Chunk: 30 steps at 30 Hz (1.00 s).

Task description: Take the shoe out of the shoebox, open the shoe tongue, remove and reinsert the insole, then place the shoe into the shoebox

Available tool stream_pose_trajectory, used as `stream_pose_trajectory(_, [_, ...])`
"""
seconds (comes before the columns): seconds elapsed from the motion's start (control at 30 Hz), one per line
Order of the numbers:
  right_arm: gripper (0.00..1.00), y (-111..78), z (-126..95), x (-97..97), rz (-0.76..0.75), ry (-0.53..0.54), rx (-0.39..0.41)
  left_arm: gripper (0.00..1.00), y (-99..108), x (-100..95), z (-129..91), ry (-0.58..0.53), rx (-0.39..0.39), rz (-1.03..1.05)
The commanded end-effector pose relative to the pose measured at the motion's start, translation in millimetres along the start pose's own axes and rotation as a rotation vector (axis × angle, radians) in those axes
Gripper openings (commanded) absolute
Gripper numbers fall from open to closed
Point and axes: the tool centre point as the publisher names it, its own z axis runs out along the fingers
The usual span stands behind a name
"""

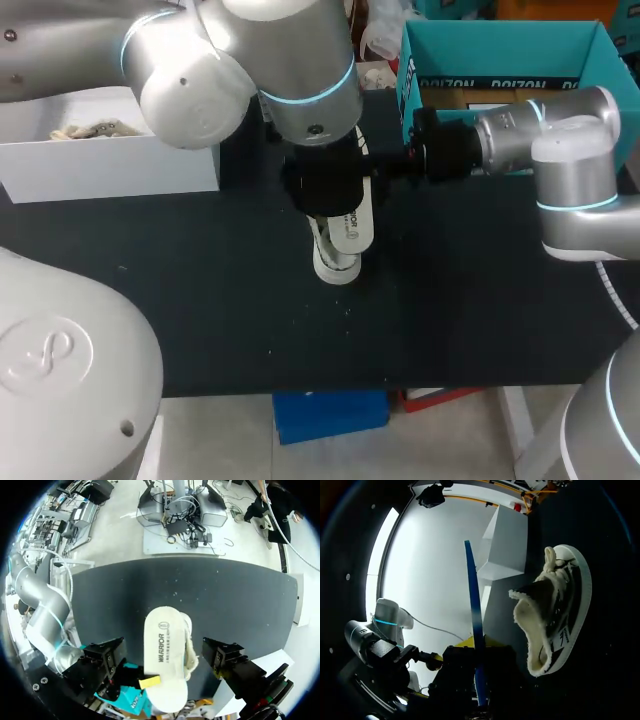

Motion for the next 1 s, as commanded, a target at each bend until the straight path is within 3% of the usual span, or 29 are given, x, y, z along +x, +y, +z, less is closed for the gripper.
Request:
stream_pose_trajectory(0.03, [0.0, 1.1, 1.1, -0.6, 0.001, 0.0, 0.001, 1.0, 4.5, -2.7, 8.0, 0.012, 0.0, 0.0])
stream_pose_trajectory(0.5, [0.0, 1.1, 1.1, -0.6, 0.001, 0.0, 0.001, 1.0, 41.5, -2.4, 23.4, 0.008, -0.018, -0.007])
stream_pose_trajectory(1.0, [0.0, 1.1, 1.1, -0.6, 0.001, 0.0, 0.001, 1.0, 92.8, 1.4, 20.4, 0.005, -0.049, 0.005])
